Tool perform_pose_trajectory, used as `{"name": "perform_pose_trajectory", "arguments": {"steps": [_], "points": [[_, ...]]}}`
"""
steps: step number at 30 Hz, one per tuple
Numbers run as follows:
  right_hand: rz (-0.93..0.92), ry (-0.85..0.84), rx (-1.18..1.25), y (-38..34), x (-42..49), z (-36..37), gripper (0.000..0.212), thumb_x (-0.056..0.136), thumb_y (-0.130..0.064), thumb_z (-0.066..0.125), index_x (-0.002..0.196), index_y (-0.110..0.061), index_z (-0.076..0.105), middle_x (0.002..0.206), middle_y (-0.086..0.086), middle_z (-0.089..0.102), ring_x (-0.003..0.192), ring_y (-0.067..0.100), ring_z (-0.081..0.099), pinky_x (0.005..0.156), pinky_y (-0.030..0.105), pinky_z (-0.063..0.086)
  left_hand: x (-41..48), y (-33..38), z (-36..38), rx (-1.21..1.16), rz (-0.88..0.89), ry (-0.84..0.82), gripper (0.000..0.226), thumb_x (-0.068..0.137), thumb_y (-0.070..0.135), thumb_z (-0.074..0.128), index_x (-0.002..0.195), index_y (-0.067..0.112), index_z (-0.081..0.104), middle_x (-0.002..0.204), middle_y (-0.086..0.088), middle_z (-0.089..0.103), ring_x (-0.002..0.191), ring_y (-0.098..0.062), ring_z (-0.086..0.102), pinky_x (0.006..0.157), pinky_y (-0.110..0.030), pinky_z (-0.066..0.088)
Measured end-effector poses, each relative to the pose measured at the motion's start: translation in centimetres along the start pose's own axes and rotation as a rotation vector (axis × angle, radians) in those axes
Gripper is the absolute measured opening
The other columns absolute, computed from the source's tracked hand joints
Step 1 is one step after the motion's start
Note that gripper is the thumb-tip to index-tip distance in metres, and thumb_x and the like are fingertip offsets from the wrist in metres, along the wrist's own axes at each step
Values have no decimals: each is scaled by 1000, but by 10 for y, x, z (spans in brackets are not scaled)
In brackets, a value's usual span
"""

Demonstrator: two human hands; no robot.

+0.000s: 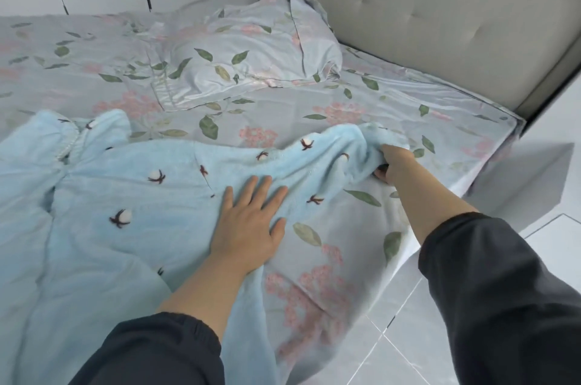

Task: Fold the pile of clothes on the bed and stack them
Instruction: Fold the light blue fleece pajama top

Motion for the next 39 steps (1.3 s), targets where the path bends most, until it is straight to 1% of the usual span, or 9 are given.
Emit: {"name": "perform_pose_trajectory", "arguments": {"steps": [2, 9, 13, 17, 21, 25, 30, 35, 39], "points": [[-9, -66, 72, -6, 3, 1, 29, 94, -15, 52, 122, -9, 52, 106, 8, 60, 82, 20, 61, 57, 29, 54, 1, 1, 2, -8, 13, -9, 60, 93, 53, 6, 151, 39, 0, 161, 9, -2, 147, -14, -7, 117, -49, -1], [-299, 212, -122, -26, 23, -59, 51, 92, -14, 51, 141, -9, 37, 141, 12, 46, 125, 28, 49, 93, 35, 44, 2, 0, 8, -36, 30, -51, 62, 91, 56, 6, 151, 40, 3, 161, 10, 1, 147, -13, -5, 118, -46, -2], [-567, 492, -768, -58, -13, -42, 85, 89, -7, 56, 152, -15, 0, 160, 10, 4, 145, 28, 12, 116, 45, 16, 3, 1, 9, -43, 47, -58, 61, 93, 55, 11, 151, 38, 6, 161, 10, 2, 147, -13, -4, 118, -46, -3], [-1034, -43, -1244, 4, -77, 74, 54, 99, -30, 32, 149, -19, 19, 158, 7, 13, 145, 23, 13, 114, 52, 8, 0, -3, 0, 20, -35, -37, 61, 96, 47, 13, 153, 24, 13, 161, 5, 4, 147, -14, -5, 116, -47, -6], [-952, -93, -1441, 58, -105, 74, 50, 101, -36, 16, 148, -20, 21, 157, 4, 13, 144, 22, 8, 114, 51, 11, -21, -16, -1, -14, -189, -169, 63, 99, 47, 11, 153, 17, 2, 161, 1, -6, 147, -17, -13, 115, -46, -12], [-959, -245, -1208, 79, -172, 73, 36, 97, -20, 36, 128, -2, 44, 137, 16, 40, 131, 32, 31, 107, 42, 27, -71, -20, -14, -47, -76, -314, 57, 102, 36, 19, 153, 13, 7, 161, -1, 1, 147, -13, -1, 117, -36, 0], [-842, -366, -1008, 126, -276, 55, 40, 91, -37, 44, 59, -12, 47, 62, 2, 51, 66, 28, 55, 52, 29, 32, -172, -71, -57, 120, -174, -192, 52, 102, 36, 22, 152, 22, 19, 160, 4, 13, 147, -14, 5, 115, -50, 0], [-679, -647, -1102, 176, -327, 75, 31, 94, -39, 49, 92, -8, 53, 88, 6, 54, 82, 23, 52, 72, 29, 38, -267, -109, -67, 47, -408, -226, 57, 101, 45, 20, 153, 31, 1, 161, 4, -6, 147, -16, -8, 116, -46, -3], [-568, -432, -852, 153, -297, 27, 34, 96, -27, 50, 110, 3, 54, 108, 21, 61, 93, 33, 56, 72, 31, 38, -297, -96, -64, -76, -401, -278, 56, 101, 46, 20, 152, 32, 2, 160, 8, -9, 146, -11, -14, 117, -40, -6]]}}
Point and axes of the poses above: each hand's wrist, its own x-axis towards the middle knuckle, its own z-axis out of the palm, y = z × x, the point moved 10 cm from there along x, towards the middle knuckle
